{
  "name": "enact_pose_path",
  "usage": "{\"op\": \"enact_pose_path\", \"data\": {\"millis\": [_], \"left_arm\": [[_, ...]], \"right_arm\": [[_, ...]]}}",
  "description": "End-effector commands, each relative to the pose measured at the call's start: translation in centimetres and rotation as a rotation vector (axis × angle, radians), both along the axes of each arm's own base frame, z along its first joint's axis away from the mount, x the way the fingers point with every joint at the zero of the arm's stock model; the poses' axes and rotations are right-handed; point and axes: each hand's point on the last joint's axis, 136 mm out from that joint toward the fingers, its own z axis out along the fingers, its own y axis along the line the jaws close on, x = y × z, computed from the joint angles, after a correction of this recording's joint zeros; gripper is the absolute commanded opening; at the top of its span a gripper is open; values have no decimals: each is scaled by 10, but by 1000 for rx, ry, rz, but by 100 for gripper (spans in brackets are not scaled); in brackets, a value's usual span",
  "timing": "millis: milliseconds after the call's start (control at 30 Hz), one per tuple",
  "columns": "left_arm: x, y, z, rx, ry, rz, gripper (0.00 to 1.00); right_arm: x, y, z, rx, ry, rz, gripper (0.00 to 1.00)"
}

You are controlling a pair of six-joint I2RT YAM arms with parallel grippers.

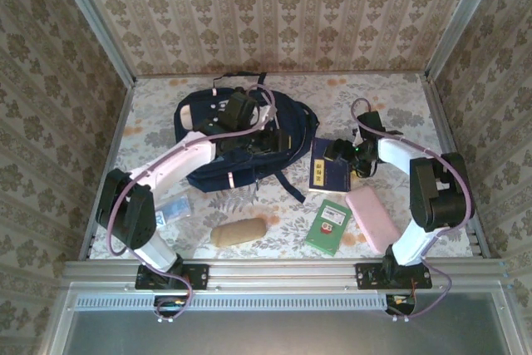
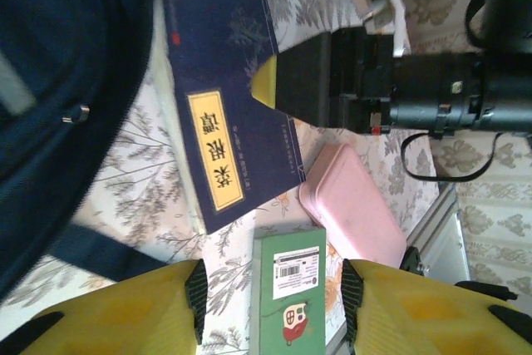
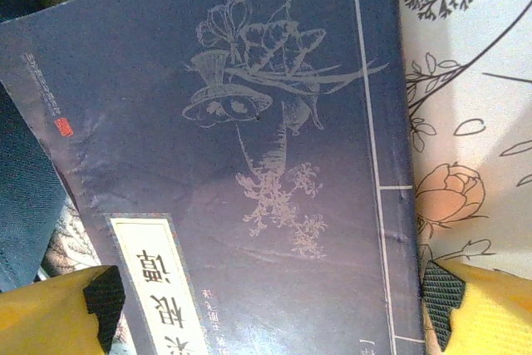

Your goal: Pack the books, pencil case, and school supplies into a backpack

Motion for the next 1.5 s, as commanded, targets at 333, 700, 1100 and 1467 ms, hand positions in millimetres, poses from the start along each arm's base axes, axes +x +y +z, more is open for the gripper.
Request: {"op": "enact_pose_path", "data": {"millis": [333,700,1100,1467], "left_arm": [[12,-61,-114,108,141,-28,53],[13,-97,-130,60,157,-97,51],[11,-111,-96,-78,169,-97,32],[7,-119,-71,-165,184,-114,47]], "right_arm": [[-7,-4,5,106,-63,-135,92],[-7,6,-14,253,-49,-196,87],[-5,6,-20,282,-37,-212,85],[-7,6,-25,283,-25,-212,85]]}}
